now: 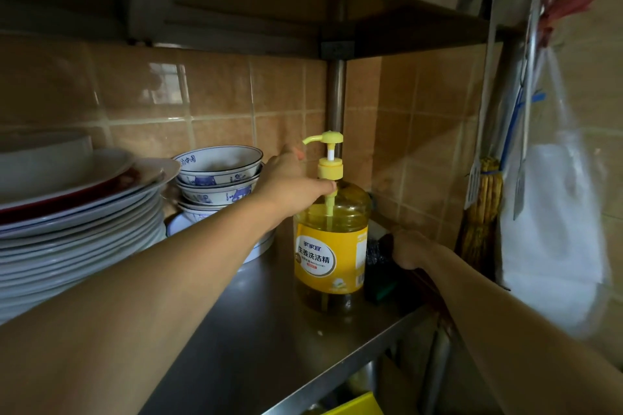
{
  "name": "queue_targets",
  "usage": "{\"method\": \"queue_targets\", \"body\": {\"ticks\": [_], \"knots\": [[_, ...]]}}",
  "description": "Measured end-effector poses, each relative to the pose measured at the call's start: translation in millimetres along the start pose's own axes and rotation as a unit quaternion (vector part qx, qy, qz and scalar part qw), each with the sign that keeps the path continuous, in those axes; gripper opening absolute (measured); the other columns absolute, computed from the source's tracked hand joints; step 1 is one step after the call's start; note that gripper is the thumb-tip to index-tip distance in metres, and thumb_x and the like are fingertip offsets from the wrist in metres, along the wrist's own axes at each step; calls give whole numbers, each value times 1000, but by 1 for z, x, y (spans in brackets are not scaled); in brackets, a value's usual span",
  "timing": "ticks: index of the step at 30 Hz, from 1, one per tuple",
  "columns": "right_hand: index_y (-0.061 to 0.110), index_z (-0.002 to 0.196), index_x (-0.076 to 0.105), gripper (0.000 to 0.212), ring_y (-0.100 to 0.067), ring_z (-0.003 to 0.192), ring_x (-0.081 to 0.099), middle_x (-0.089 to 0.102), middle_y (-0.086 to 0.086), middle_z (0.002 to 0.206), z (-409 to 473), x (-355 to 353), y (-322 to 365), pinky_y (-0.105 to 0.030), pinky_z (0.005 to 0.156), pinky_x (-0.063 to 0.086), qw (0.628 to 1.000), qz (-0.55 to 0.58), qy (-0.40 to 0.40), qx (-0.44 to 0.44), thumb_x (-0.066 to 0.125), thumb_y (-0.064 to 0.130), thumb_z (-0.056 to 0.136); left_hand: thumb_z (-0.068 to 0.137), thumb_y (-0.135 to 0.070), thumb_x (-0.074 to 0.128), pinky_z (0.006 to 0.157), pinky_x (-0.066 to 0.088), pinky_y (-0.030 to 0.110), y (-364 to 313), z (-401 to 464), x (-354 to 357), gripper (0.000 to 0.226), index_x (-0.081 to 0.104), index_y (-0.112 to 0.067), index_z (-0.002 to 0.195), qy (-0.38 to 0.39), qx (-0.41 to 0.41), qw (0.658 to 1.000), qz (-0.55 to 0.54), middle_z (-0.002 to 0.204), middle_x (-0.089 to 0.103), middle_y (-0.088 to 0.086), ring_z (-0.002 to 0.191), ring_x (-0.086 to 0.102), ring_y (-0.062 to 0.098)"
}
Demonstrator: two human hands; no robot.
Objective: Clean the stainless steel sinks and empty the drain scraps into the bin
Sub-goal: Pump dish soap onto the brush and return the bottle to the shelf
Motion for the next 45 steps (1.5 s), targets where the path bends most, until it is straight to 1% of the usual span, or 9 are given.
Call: {"method": "queue_targets", "body": {"ticks": [5, 9, 14, 22, 26, 29, 35, 40, 45], "knots": [[8, 143, 34, 56, -32, 119, 52, 46, -17, 139, -2, 2, -5, -35, 92, 47, 999, 36, 10, 10, 54, 18, 91, 71, -34, 81, 94, 48, 35, -2, -10, -7, 76, 40, -17, 134, 0, -8, 1000, 6, 127, 53, 9, 114, 53, 25], [13, 141, 34, 72, -35, 119, 50, 46, -15, 135, -14, -5, 0, -45, 98, 46, 1000, 21, -1, -2, 65, 34, 79, 72, -34, 80, 95, 47, 36, -4, -21, -14, 76, 40, -17, 134, -7, -15, 1000, 8, 126, 53, 9, 114, 53, 25], [9, 128, 47, 59, -35, 113, 53, 52, -16, 126, -41, -18, 16, -41, 90, 46, 998, 25, -25, -48, 65, 38, 79, 73, -33, 80, 97, 46, 35, -11, -41, -17, 77, 39, -15, 136, -10, -19, 1000, 13, 130, 51, 10, 118, 51, 26], [11, 134, 40, 60, -32, 117, 49, 48, -15, 130, -130, -43, 22, -33, 93, 39, 989, 69, -53, -119, 64, 36, 85, 74, -31, 79, 92, 42, 30, -13, -108, -11, 70, 43, -13, 132, -5, -52, 999, 15, 128, 54, 8, 118, 51, 25], [14, 146, 26, 67, -30, 126, 43, 44, -16, 138, -199, -53, 15, -29, 98, 36, 982, 100, -55, -153, 60, 31, 90, 50, -49, 80, 91, 50, 37, -14, -159, 0, 82, 53, -15, 119, 7, -78, 997, 4, 118, 62, 7, 107, 60, 25], [14, 147, 23, 70, -29, 129, 39, 39, -16, 141, -243, -49, 5, -27, 97, 35, 980, 117, -42, -156, 60, 34, 91, 69, -31, 81, 86, 42, 26, -13, -200, 11, 52, 48, -19, 107, 11, -105, 994, -4, 107, 55, -3, 105, 56, 20], [13, 149, 22, 76, -28, 132, 37, 32, -13, 146, -302, -31, -24, -27, 98, 34, 978, 139, -9, -155, 61, 41, 90, 75, -32, 78, 97, 42, 30, -15, -261, 39, 74, 40, -13, 135, 56, -131, 989, 27, 133, 50, 7, 120, 50, 23], [13, 147, 26, 74, -28, 125, 43, 38, -15, 139, -341, -22, -54, -20, 86, 31, 980, 144, -19, -137, 63, 39, 88, 77, -28, 77, 93, 42, 30, -21, -298, 69, 69, 41, -9, 133, 95, -130, 987, 21, 126, 53, 9, 114, 53, 24], [12, 147, 25, 76, -28, 133, 37, 35, -14, 146, -378, -4, -90, -27, 100, 34, 987, 131, -8, -95, 64, 40, 88, 77, -30, 77, 99, 43, 34, -26, -334, 100, 71, 41, -12, 136, 129, -124, 984, 1, 130, 53, 10, 117, 53, 25]]}}
Point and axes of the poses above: each hand's wrist, its own z-axis towards the middle knuckle, its own x-axis out of the palm, y = z × x, the point moved 8 cm from there along z, towards the middle knuckle
